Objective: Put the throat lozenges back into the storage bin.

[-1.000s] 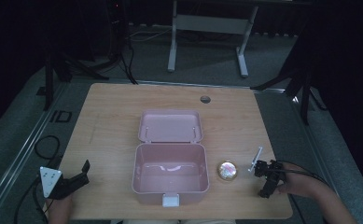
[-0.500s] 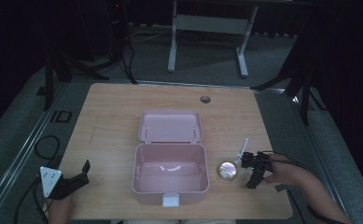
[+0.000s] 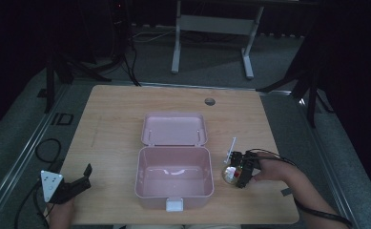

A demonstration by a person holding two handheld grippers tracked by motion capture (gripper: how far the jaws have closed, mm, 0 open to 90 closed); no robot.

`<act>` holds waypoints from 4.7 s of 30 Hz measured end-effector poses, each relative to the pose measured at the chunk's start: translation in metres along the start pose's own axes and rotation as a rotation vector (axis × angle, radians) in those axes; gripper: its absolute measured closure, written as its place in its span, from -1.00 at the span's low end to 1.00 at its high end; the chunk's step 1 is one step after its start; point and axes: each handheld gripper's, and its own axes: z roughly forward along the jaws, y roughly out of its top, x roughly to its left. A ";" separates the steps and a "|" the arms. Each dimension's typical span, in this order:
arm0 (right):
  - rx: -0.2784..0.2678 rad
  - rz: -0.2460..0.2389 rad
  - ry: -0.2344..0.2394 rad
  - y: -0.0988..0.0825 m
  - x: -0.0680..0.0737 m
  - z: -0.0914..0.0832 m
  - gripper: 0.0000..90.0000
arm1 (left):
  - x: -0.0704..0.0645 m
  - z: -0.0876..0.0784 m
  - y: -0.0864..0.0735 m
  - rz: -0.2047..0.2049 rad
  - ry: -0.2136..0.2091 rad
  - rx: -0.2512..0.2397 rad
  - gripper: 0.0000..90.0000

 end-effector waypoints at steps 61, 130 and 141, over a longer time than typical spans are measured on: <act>0.022 -0.130 -0.023 0.025 0.050 -0.151 -0.55 | 0.000 0.000 0.000 -0.001 -0.003 0.005 -0.99; 0.084 -0.429 0.081 0.153 0.099 -0.034 -0.55 | 0.001 0.000 0.000 0.000 -0.015 0.009 -0.99; 0.116 -0.417 0.062 0.152 0.097 -0.021 -0.56 | 0.001 0.001 0.000 0.000 -0.016 0.009 -0.99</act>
